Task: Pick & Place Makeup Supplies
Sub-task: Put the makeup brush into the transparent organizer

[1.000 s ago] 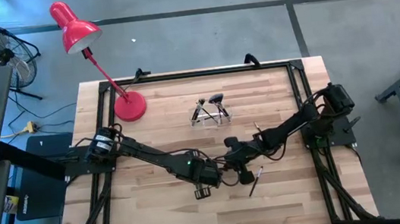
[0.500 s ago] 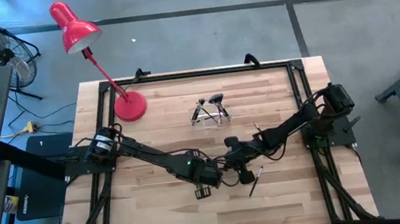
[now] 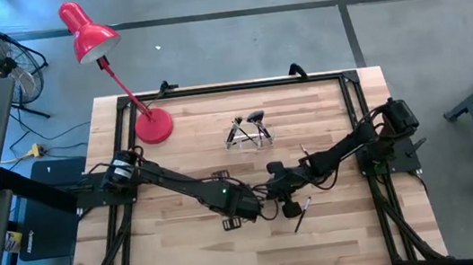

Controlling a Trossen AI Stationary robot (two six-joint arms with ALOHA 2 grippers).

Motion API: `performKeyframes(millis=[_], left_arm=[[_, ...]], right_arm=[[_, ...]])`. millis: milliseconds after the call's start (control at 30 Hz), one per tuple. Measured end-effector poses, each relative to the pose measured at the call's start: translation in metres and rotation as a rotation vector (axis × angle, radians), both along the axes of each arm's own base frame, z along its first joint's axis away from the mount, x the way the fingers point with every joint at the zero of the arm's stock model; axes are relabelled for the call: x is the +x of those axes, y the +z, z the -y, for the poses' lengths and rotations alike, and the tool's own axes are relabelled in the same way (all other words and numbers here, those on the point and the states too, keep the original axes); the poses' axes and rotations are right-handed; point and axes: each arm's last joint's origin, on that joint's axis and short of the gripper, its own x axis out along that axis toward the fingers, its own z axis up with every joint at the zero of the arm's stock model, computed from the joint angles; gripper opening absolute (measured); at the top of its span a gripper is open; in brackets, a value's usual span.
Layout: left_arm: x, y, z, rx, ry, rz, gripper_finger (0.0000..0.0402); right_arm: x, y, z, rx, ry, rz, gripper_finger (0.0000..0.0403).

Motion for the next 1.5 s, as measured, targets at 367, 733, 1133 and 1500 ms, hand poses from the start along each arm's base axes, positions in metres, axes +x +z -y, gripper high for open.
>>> performKeyframes(millis=[367, 733, 1133, 1500], left_arm=[[-0.041, 0.056, -0.025, 0.145, 0.070, 0.004, 0.0093], [-0.123, 0.033, -0.056, -0.186, 0.193, 0.586, 0.0076], [-0.149, 0.036, -0.092, -0.160, 0.246, 0.914, 0.0076], [-0.132, 0.079, -0.142, -0.167, -0.038, 1.317, 0.0076]], right_arm=[[0.000, 0.000, 0.001, 0.011, -0.083, -0.010, 0.0013], [0.003, 0.001, 0.009, 0.084, -0.245, -0.006, 0.0013], [0.011, 0.057, 0.038, 0.187, -0.527, 0.326, 0.0015], [-0.014, 0.139, 0.051, 0.143, -0.616, 0.684, 0.0013]])
